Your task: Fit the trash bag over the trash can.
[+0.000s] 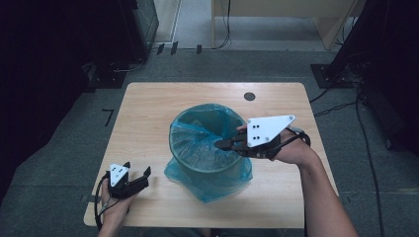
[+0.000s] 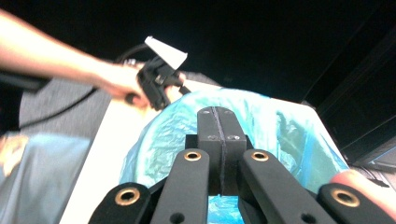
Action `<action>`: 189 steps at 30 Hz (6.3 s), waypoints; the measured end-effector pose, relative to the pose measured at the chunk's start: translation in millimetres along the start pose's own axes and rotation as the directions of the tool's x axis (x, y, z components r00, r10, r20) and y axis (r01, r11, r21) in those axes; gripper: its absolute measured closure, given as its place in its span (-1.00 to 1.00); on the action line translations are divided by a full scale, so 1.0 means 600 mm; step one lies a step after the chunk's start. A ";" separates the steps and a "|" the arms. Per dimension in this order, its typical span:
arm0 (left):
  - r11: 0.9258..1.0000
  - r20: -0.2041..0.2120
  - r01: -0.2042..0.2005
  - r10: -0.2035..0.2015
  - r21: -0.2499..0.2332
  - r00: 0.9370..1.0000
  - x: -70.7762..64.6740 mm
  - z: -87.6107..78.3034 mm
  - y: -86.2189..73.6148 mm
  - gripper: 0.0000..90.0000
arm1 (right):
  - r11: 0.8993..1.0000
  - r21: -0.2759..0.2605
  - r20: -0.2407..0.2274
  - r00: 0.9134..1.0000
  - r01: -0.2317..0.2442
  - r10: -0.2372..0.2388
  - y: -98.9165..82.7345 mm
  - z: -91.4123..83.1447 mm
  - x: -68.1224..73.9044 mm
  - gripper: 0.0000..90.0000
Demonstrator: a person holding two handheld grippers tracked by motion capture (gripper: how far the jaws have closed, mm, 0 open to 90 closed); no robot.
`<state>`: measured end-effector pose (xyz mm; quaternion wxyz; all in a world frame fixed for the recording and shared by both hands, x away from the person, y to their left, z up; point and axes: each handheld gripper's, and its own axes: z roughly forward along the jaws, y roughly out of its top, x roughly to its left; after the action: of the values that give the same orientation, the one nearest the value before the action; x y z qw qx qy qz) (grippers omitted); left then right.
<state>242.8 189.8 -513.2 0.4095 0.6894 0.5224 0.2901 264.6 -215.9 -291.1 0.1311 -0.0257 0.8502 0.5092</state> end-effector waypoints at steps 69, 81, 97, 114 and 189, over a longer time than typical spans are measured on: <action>0.971 -0.011 -0.024 0.028 0.237 1.000 0.000 0.018 0.000 -0.80 | 0.801 0.433 -0.478 0.859 0.413 -0.185 -0.026 0.207 -0.027 1.00; 0.971 -0.012 -0.024 0.027 0.236 1.000 0.000 0.018 0.000 -0.80 | 0.779 0.446 -0.529 0.832 0.441 -0.168 -0.049 0.233 -0.007 1.00; 0.971 -0.012 -0.024 0.027 0.236 1.000 0.000 0.018 0.000 -0.80 | 0.785 0.424 -0.496 0.841 0.452 -0.217 -0.004 0.259 -0.026 1.00; 0.971 -0.008 -0.028 0.030 0.236 1.000 0.000 0.018 0.000 -0.80 | 0.732 0.478 -0.433 0.855 0.486 -0.285 -0.013 0.314 -0.076 1.00; 0.972 -0.014 -0.025 0.029 0.234 0.999 -0.001 0.019 0.000 -0.80 | 0.858 0.425 -0.228 0.951 0.289 -0.208 -0.088 -0.049 0.052 1.00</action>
<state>251.7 186.1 -518.8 0.3169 0.7374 0.5469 0.2383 237.9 -263.9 -331.1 0.1236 -0.1485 0.9429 0.2714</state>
